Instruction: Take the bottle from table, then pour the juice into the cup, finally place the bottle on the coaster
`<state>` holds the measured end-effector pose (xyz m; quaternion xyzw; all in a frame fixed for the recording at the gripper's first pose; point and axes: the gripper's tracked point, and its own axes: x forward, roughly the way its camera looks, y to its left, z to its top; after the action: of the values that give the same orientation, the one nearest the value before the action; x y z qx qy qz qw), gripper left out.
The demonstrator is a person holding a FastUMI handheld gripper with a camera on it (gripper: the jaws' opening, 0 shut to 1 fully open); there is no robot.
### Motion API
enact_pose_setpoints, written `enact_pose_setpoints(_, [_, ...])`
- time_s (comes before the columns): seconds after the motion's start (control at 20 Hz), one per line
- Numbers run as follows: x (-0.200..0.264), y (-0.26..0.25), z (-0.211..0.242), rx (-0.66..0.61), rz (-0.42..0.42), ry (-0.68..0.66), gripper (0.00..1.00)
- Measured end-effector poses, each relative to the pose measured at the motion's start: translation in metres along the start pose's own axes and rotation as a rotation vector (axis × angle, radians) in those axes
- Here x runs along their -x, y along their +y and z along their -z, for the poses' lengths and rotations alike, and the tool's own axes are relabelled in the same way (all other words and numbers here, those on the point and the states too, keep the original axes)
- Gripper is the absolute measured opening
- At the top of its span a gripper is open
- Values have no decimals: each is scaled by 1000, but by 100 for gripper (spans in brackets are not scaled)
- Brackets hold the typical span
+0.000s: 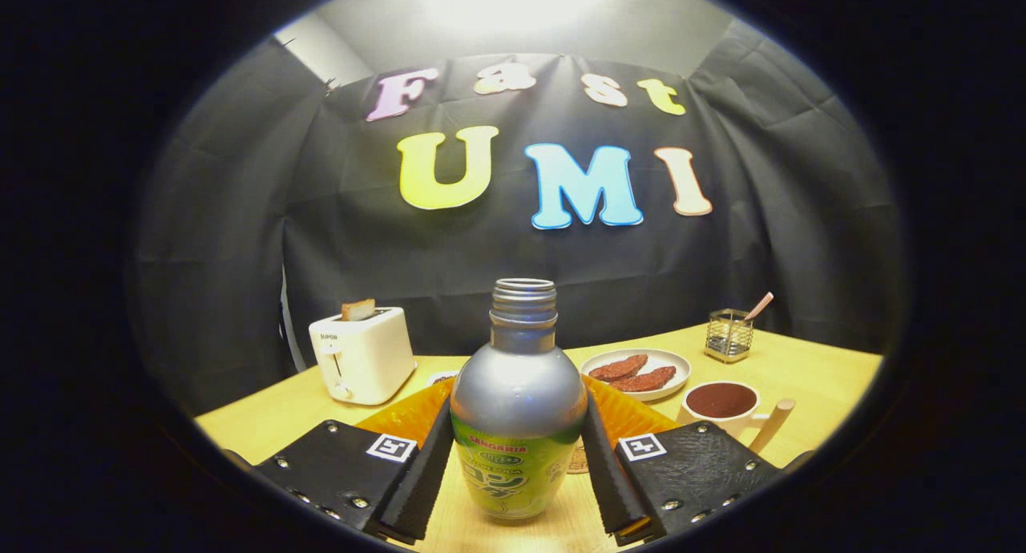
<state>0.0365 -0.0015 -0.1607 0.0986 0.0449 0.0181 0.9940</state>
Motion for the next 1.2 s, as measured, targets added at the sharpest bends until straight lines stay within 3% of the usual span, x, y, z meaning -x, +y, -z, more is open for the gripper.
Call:
enact_pose_setpoints(0.7, [-11, -39, -4, -548, -74, 9, 76])
enact_pose_setpoints(1.2, [-15, -62, -7, -840, -92, -47, 76])
